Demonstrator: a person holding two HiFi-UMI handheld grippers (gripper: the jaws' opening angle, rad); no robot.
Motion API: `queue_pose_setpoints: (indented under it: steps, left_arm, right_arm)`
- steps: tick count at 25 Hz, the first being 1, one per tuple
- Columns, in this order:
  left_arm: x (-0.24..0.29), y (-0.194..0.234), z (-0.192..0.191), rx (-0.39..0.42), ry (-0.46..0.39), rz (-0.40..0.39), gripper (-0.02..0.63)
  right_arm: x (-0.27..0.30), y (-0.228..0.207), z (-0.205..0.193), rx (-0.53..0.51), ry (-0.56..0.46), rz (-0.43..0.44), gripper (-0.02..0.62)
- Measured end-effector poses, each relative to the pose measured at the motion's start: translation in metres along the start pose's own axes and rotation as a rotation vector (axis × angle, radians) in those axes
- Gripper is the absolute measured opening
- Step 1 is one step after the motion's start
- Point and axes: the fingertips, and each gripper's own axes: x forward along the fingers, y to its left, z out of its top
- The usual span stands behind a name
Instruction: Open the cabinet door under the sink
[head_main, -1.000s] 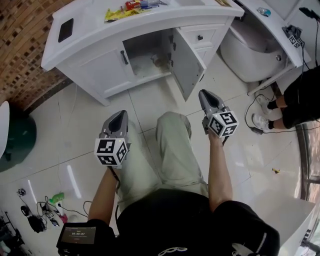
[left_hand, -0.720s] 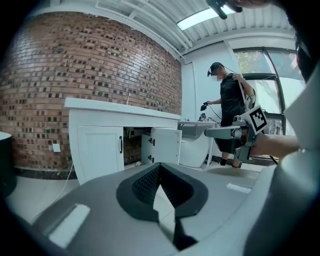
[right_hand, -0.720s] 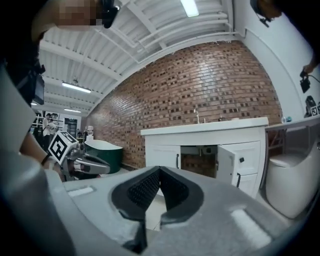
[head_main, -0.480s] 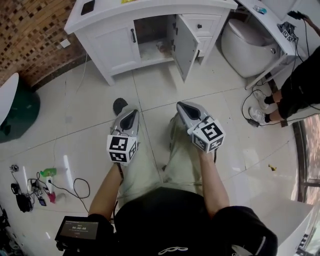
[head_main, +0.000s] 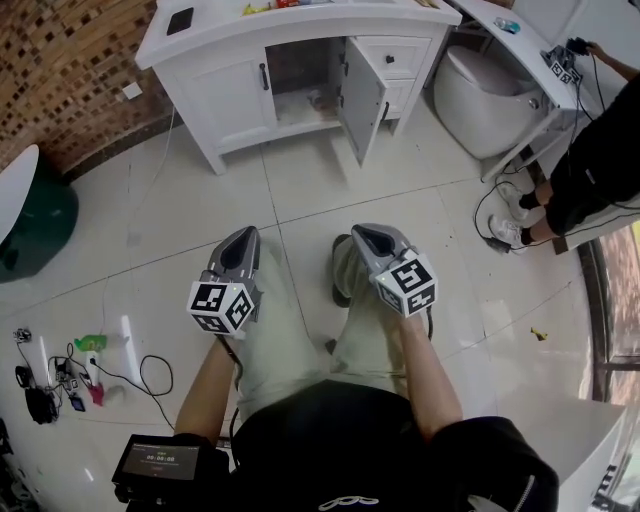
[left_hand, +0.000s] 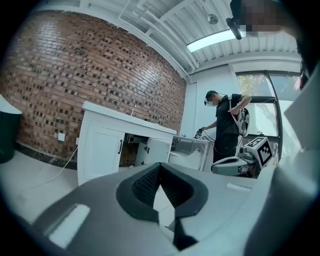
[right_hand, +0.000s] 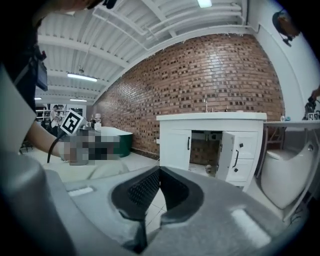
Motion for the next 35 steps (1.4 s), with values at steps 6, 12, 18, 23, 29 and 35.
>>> queue_pose_setpoints:
  steps: [6,12,18,23,29,35]
  left_arm:
    - [-0.006,-0.025,-0.012,0.044,0.019,-0.001,0.017]
    - [-0.01,-0.029,-0.017,0.052,0.037,0.009,0.017]
    - [-0.012,-0.025,-0.016,0.054,0.038,0.019,0.017]
    - [-0.012,-0.023,-0.016,0.055,0.038,0.024,0.017]
    - [-0.012,-0.024,-0.016,0.056,0.041,0.024,0.017]
    - [-0.012,-0.022,-0.016,0.055,0.041,0.022,0.017]
  right_arm:
    - [-0.019,0.011,-0.01,-0.026,0.008,-0.007,-0.008]
    - [-0.031,0.011,-0.013,0.002,-0.005,-0.008,-0.009]
    - [-0.032,0.011,-0.011,0.008,-0.014,-0.006,-0.009]
    - [-0.032,0.01,-0.01,0.011,-0.019,-0.003,-0.009]
    - [-0.034,0.009,-0.01,0.01,-0.018,-0.005,-0.008]
    - [-0.032,0.01,-0.011,0.01,-0.016,-0.008,-0.009]
